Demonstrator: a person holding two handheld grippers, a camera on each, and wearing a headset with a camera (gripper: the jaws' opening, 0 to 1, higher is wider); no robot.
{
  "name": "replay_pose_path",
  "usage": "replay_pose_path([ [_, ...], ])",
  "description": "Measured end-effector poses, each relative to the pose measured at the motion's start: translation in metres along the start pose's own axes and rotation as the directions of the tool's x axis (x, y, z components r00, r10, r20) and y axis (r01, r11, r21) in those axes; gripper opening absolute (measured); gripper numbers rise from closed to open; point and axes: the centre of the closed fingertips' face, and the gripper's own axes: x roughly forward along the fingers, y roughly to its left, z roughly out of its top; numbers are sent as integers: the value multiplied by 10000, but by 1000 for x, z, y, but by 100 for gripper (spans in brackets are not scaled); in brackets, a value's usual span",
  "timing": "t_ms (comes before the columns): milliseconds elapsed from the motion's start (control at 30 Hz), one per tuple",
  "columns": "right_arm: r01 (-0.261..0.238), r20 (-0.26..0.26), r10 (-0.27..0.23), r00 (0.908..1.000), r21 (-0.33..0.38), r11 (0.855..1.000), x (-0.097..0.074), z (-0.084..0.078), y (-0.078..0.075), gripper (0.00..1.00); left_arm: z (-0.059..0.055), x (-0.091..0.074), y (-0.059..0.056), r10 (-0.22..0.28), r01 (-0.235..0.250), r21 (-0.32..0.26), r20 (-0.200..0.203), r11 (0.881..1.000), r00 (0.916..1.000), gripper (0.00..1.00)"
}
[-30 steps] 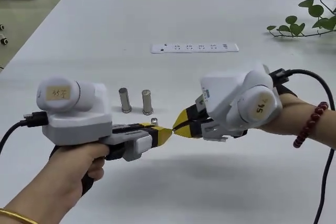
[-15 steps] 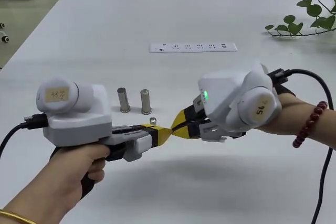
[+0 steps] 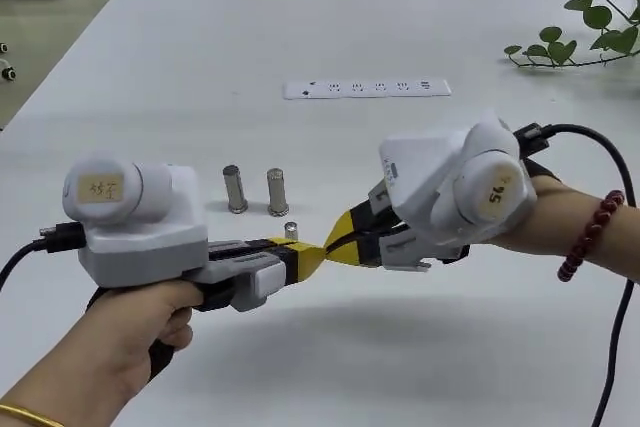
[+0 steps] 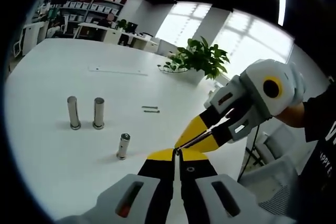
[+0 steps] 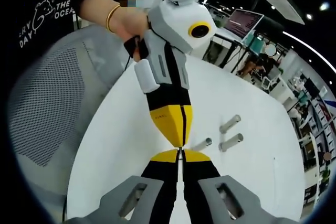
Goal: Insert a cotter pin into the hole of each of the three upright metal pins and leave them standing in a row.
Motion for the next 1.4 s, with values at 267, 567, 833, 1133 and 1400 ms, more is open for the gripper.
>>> replay_pose_path([
  [267,71,307,-100,9995,943,9955,-3,-1,-3,0,0,-1,0,-52,54,422,-38,9991,10000,0],
  [567,-511,1262,87,9920,3370,9401,-6,-2,2,8,3,-5,1,-90,78,2241,43,9745,10000,0],
  [833,-1109,2030,153,9791,4685,8765,-11,0,1,8,0,-6,-2,-211,286,3864,-236,9219,9995,0],
  [1133,-1923,2247,901,9703,4894,8506,-11,-5,18,10,-7,-3,-13,-751,1001,5110,-693,8537,9948,0],
  [1400,-2501,2561,1350,9572,4966,8311,-13,-6,26,9,-13,-2,-24,-1241,1690,5213,-1201,8365,9850,0],
])
